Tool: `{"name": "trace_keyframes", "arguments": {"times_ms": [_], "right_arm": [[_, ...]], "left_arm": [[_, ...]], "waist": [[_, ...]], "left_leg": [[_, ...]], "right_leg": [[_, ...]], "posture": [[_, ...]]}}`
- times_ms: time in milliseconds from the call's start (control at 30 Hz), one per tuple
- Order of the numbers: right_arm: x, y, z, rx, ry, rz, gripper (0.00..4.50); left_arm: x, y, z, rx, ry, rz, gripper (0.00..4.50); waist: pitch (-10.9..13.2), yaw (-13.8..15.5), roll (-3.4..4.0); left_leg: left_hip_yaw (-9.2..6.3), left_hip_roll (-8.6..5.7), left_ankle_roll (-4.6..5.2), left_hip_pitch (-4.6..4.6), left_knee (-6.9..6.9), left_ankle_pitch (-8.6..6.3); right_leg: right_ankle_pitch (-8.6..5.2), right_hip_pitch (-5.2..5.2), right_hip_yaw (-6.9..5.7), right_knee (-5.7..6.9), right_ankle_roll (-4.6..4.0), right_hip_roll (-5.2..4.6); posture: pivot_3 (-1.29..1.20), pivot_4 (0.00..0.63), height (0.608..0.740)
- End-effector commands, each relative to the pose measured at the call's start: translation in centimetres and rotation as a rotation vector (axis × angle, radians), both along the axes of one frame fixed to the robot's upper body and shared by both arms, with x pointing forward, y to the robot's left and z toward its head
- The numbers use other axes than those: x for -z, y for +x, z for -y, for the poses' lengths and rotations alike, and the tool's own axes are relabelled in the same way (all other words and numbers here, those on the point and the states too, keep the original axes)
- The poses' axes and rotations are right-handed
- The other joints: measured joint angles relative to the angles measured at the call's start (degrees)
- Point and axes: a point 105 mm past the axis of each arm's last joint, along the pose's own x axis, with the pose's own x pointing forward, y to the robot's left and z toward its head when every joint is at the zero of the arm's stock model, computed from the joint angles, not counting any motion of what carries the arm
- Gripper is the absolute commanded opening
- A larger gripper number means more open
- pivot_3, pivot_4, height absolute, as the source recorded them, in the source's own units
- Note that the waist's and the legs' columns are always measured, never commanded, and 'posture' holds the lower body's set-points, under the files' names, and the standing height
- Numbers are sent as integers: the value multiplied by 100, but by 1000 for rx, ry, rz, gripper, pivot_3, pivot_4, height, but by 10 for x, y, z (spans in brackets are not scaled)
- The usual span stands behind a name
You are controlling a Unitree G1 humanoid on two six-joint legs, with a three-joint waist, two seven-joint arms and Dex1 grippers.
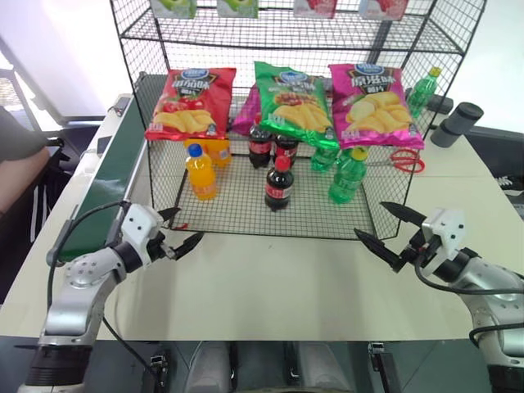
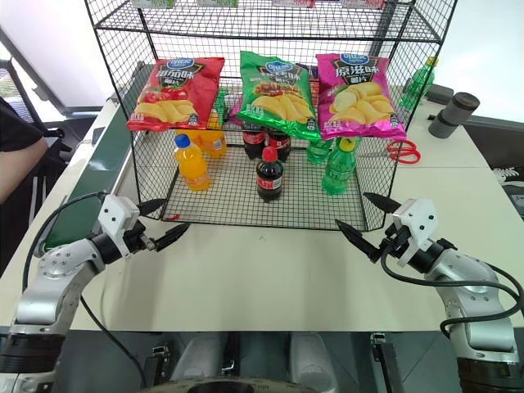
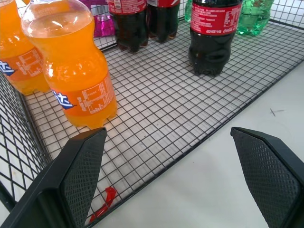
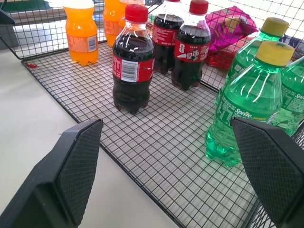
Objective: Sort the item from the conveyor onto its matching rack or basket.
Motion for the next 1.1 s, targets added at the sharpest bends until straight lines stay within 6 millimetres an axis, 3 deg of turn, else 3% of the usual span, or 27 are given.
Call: {"name": "trace_keyframes", "arguments": {"times_ms": [33, 1100], "right_arm": [[-7, -1, -4, -15, 9, 29, 4453], [-3, 9, -17, -55, 34, 54, 4453]], "left_arm": [[-17, 0, -1, 8, 4, 65, 4500], [-11, 8, -10, -32, 8, 101, 4500]], "waist": [[0, 2, 0], [0, 0, 0]], "left_leg": [[0, 0, 0, 0, 0, 0], [0, 0, 0, 1, 2, 0]], "right_leg": [[0, 0, 0, 0, 0, 0], [0, 1, -1, 2, 1, 2]], "posture": [[0, 150, 740], [0, 150, 740]]}}
